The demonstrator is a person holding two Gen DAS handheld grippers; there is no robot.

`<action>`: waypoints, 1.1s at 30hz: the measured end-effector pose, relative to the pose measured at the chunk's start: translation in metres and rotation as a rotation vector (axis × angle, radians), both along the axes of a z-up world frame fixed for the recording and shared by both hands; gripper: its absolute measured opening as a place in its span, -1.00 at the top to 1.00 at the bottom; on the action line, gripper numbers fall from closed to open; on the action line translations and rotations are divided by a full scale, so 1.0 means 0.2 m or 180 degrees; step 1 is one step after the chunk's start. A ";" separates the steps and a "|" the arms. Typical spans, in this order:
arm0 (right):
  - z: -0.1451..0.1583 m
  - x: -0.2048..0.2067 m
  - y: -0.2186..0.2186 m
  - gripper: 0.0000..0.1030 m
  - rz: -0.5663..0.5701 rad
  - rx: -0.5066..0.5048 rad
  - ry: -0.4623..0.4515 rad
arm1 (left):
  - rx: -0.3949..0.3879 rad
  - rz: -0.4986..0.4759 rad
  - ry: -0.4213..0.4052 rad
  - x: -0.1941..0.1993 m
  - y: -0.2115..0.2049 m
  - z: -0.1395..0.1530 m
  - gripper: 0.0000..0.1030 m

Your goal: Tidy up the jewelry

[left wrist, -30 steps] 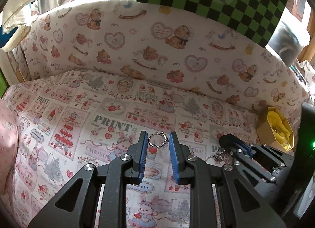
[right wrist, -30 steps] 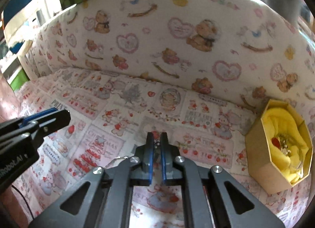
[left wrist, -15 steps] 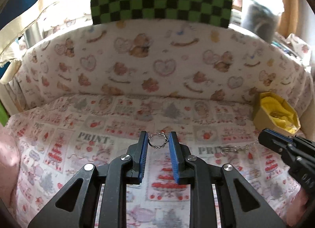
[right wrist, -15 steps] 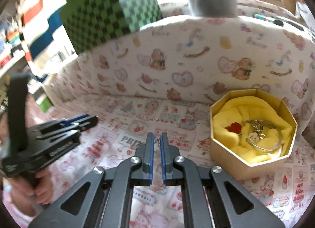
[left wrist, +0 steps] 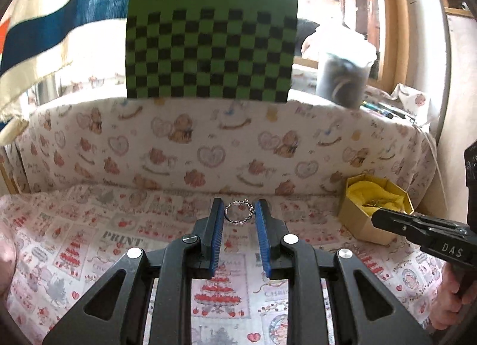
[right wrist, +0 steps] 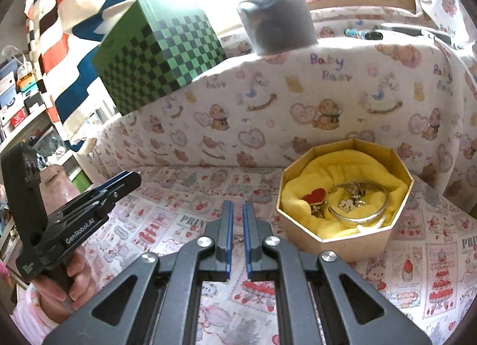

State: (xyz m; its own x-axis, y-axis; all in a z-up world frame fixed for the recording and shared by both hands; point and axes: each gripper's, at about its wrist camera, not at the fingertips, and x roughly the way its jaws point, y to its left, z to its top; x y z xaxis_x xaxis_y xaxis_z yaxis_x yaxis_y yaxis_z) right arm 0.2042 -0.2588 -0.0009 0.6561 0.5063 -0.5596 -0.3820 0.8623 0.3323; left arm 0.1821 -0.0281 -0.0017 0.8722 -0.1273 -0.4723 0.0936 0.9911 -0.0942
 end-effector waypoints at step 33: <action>0.07 0.06 -0.46 0.88 -0.0709 0.1017 0.0284 | 0.0077 -0.0054 -0.0087 -0.03 -0.08 0.07 0.59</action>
